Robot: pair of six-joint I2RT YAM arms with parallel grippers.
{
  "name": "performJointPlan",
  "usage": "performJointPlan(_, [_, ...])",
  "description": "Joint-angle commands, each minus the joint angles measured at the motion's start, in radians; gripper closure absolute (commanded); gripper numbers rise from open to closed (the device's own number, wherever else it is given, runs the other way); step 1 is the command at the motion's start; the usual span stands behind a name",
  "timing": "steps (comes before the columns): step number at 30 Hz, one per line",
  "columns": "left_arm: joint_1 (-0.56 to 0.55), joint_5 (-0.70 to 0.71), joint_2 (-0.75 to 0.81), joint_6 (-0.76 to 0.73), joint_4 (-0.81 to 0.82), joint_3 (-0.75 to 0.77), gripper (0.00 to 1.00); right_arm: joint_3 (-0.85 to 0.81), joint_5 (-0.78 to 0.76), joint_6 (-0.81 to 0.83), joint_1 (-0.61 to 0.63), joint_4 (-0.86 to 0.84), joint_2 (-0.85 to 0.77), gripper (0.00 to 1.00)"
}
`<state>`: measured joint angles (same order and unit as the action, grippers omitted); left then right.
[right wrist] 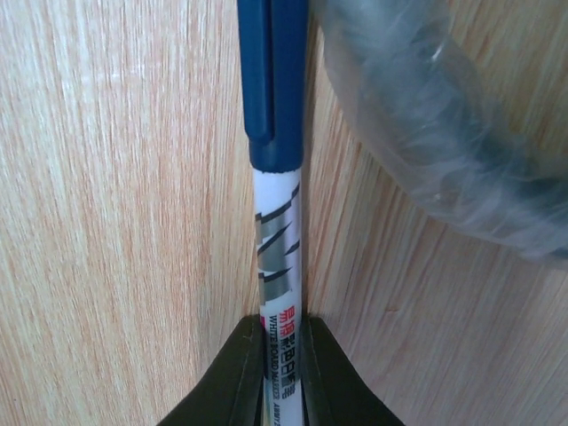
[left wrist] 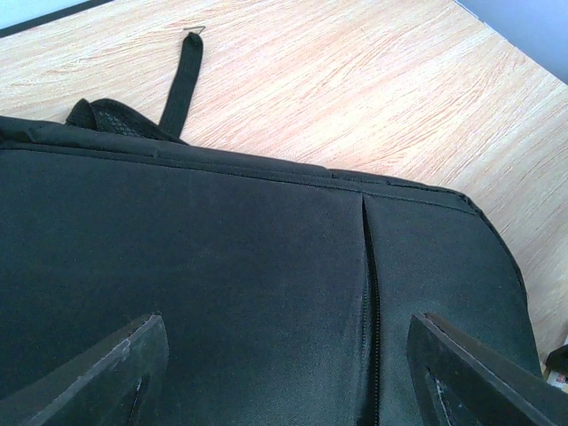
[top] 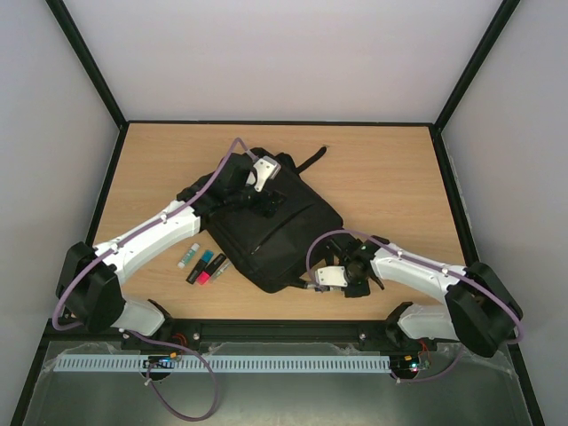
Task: Pack the student bag
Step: Adjust the stationery at the center of the board.
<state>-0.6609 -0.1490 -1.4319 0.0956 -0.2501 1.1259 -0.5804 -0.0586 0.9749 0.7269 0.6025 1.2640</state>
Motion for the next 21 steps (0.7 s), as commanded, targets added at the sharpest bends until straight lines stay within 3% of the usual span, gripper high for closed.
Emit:
performJointPlan(1, [-0.002, 0.005, 0.032, -0.008, -0.003, -0.009, 0.23, 0.084, -0.095, -0.011, 0.0, 0.04, -0.013, 0.91])
performJointPlan(6, [-0.002, 0.0, 0.037, -0.007, -0.004, -0.009, 0.23, 0.129, -0.125, 0.009, -0.068, 0.056, -0.047, 0.93])
performJointPlan(14, [-0.002, -0.004, 0.036, -0.005, -0.002, -0.009, 0.23, 0.135, -0.135, 0.135, -0.294, 0.123, -0.118, 0.94])
performJointPlan(21, [-0.002, -0.004, 0.038, -0.004, -0.003, -0.009, 0.23, 0.061, -0.034, 0.11, -0.474, 0.152, -0.019, 0.95])
